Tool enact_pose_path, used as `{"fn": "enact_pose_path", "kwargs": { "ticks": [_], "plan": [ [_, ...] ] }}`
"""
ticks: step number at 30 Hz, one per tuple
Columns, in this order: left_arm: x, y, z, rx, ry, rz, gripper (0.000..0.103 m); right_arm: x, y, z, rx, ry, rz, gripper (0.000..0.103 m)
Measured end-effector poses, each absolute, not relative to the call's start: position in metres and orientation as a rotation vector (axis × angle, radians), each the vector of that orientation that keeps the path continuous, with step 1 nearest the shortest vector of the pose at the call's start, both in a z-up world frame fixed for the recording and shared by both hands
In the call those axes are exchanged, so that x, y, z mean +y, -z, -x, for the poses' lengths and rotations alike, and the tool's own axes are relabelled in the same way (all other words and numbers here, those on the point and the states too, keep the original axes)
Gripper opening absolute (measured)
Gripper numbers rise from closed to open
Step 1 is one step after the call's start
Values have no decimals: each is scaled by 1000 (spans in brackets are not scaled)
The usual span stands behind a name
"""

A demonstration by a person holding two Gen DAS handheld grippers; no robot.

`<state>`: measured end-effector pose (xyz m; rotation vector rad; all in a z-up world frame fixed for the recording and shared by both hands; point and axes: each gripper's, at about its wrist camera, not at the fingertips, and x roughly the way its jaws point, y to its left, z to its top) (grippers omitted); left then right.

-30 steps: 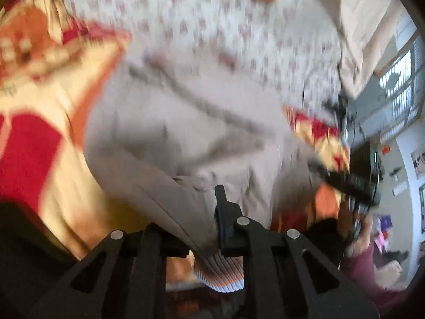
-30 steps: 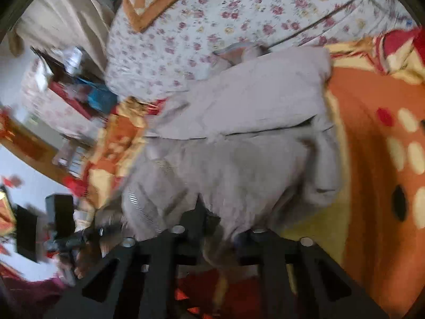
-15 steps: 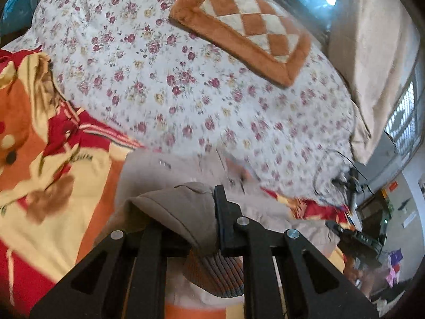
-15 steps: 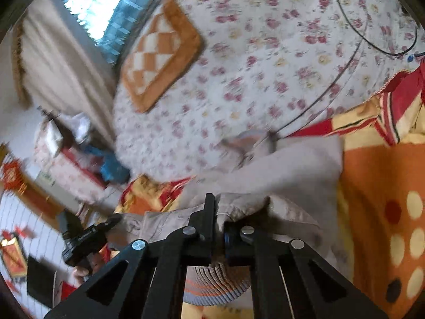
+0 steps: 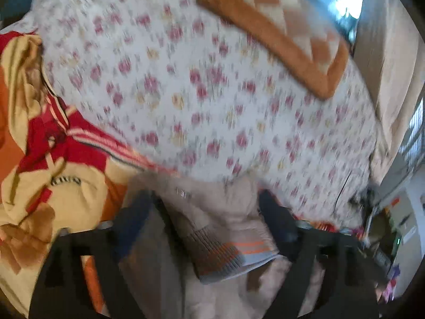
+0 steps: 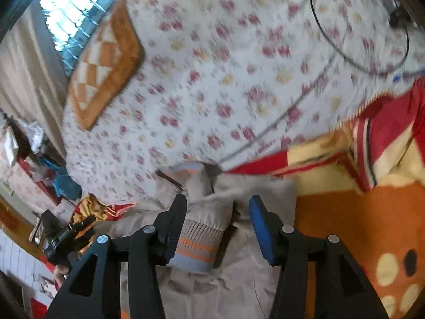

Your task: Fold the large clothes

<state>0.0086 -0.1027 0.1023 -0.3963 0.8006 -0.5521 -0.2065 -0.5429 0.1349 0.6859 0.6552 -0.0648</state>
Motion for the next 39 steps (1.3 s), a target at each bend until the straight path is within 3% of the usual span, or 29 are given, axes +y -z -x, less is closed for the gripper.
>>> {"fn": "enact_pose_path", "kwargs": {
  "ticks": [4,9,15,17,20,23,29,34,39],
  "plan": [
    [-110,-103,-5,837,487,289,87,-507,-144,199,863,-54,-459,48],
    [-116,-98,-2,861,474,235,87,-465,-105,156,1065,-105,-310,48],
    [-107,-95,-11,860,436,279,87,-512,-101,91,889,114,-493,49],
    [-102,-94,-13,877,428,296,87,-524,-97,78,908,192,-522,50],
    [-97,-99,-11,878,420,298,87,-511,-107,85,917,171,-477,53],
    [-99,-97,-11,880,349,250,87,-468,-113,98,901,-10,-426,64],
    [-119,-44,-22,1122,340,107,87,-385,-81,44,1009,-143,-284,62],
    [-128,-28,-27,1146,309,54,87,-370,-32,-6,1068,26,-139,62],
    [-122,-33,-20,1142,304,64,87,-393,-57,14,1000,54,-169,63]
  ]
}}
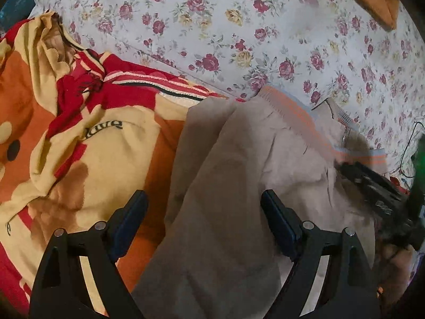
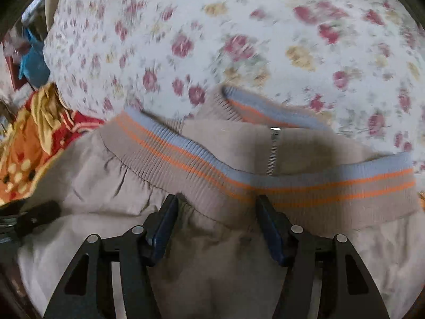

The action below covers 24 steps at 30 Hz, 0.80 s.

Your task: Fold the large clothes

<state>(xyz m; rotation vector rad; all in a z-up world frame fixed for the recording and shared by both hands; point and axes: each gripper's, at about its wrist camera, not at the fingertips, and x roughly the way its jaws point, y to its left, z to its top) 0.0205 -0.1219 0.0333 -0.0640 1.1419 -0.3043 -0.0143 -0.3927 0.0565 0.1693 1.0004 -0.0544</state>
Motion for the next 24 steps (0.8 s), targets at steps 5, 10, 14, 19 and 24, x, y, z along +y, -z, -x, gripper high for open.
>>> {"fn": "enact_pose_path", "kwargs": {
  "ticks": [5,10,14,19,24],
  "plan": [
    [-115,-46,-15,1111,302,113,87,-416,-73,32,1021,131,-108,85],
    [-114,-41,-19,1129,290,113,87,-413,-38,28,1115,117,-55,66],
    [-108,-48,-19,1107,287,138,87,-407,-48,25,1009,152,13,10],
    [-105,-57,-19,1073,300,164,87,-427,-48,6,988,209,-78,10],
    [-112,-50,-14,1124,340,147,87,-423,-52,20,1042,150,-66,37]
  ]
}}
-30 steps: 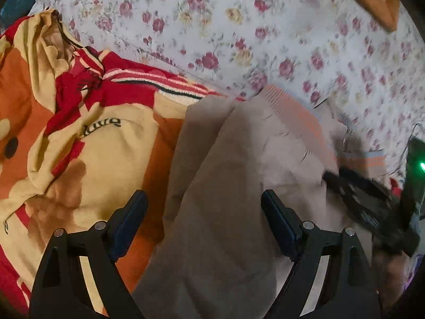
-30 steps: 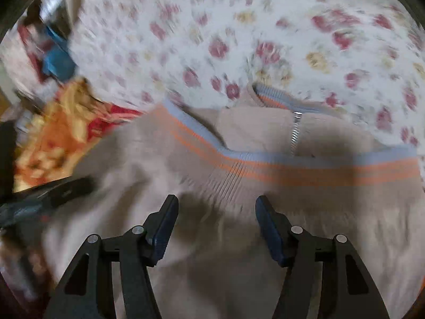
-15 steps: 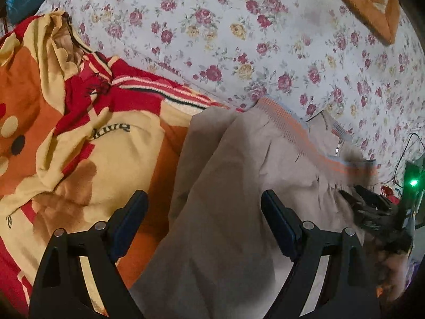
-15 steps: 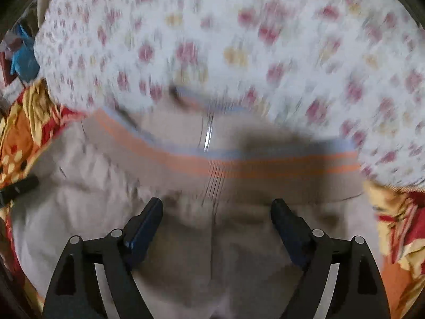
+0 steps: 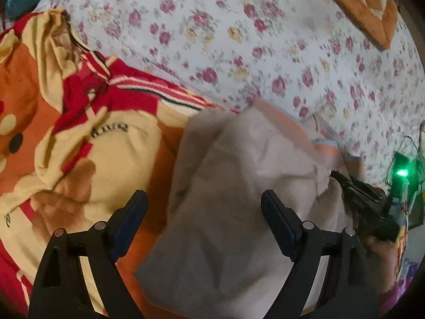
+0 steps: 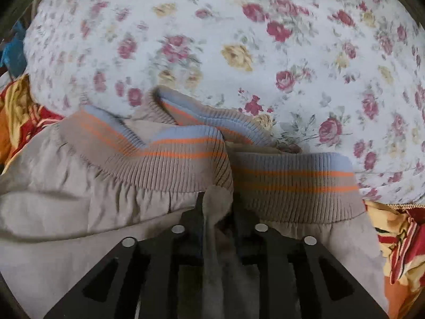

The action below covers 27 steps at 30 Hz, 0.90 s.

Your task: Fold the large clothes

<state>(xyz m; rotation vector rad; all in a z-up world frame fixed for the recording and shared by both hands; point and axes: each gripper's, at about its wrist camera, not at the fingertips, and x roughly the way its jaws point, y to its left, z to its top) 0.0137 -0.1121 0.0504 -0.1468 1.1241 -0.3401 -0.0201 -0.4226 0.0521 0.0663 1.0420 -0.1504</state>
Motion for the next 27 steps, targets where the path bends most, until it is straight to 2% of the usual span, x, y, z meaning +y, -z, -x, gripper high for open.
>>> {"fn": "enact_pose_path", "kwargs": {
  "ticks": [3,4,7,10,12,14,17,19,22,24,27],
  "plan": [
    [-115,-56,-7,1105,362,140,87,-439,-87,70,1006,124,-137,63],
    [-117,-57,-5,1098,365,129,87,-446,-97,90,978,154,-124,65],
    [-130,-48,0,1088,335,29,87,-468,-87,120,1021,255,-53,62],
    [-143,-23,0,1085,299,-93,88,-498,-57,129,1096,361,-64,48],
    [-141,-13,-2,1061,277,-80,97,-514,-54,139,1081,372,-145,47],
    [-134,-12,-3,1072,270,-33,97,-518,-72,156,1064,403,-176,46],
    [-125,-23,1,1079,270,8,97,-501,-101,187,998,357,-219,55],
    [-121,-34,7,1058,267,-16,97,-477,-106,206,998,327,-217,66],
    [-105,-54,19,1043,261,-3,97,-455,-102,219,1020,334,-198,69],
    [-89,-65,32,1031,296,58,97,-456,-94,236,1028,355,-231,82],
    [-60,-68,52,1018,339,161,97,-473,-78,245,1033,379,-318,82]
  ]
}}
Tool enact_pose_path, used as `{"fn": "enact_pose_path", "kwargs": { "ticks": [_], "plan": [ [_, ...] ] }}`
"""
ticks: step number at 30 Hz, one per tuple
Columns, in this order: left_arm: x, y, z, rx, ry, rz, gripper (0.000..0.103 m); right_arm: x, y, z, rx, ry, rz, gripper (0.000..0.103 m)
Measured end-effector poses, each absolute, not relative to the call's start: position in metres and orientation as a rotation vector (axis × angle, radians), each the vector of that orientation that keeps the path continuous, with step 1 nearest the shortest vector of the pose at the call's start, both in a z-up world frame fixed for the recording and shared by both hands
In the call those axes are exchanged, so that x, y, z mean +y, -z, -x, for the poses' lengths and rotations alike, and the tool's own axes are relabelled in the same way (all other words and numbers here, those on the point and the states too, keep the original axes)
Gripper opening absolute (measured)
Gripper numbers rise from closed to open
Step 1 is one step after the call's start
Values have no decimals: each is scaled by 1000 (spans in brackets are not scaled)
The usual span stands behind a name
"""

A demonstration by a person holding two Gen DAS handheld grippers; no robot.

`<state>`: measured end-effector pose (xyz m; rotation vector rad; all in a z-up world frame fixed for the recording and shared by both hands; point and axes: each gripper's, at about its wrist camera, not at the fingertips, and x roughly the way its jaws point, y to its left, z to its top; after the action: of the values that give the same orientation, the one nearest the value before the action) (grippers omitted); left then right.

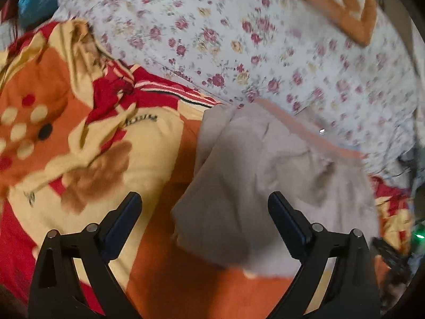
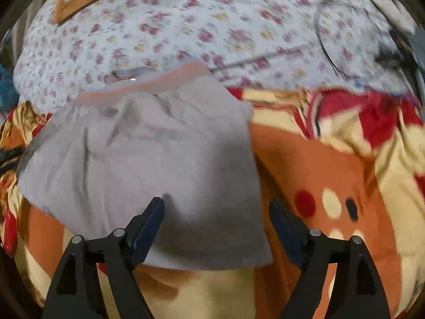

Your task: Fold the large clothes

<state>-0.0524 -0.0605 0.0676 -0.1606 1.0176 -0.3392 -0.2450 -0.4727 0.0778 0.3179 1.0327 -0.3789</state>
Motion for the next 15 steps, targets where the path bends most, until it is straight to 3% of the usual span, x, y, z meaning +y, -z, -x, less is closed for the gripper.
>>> {"fn": "enact_pose_path", "kwargs": {
  "ticks": [2,3,4,5,10,11,15],
  "plan": [
    [-51,-57,55,1046,346,195,97,-481,-65,244,1008,338,-377,78],
    [-47,-48,54,1087,345,198,97,-481,-59,245,1006,316,-408,68],
    [-47,-42,51,1115,341,199,96,-481,-57,244,1014,300,-430,30],
    [-46,-36,47,1140,341,203,96,-480,-57,242,1011,282,-443,18],
    [-50,-30,41,1122,264,170,96,-473,-70,249,973,337,-301,10],
    [-52,-31,41,1113,258,157,96,-475,-67,249,989,382,-266,3],
    [-56,-45,49,1031,247,128,96,-480,-60,248,1019,414,-239,2]
  ]
}}
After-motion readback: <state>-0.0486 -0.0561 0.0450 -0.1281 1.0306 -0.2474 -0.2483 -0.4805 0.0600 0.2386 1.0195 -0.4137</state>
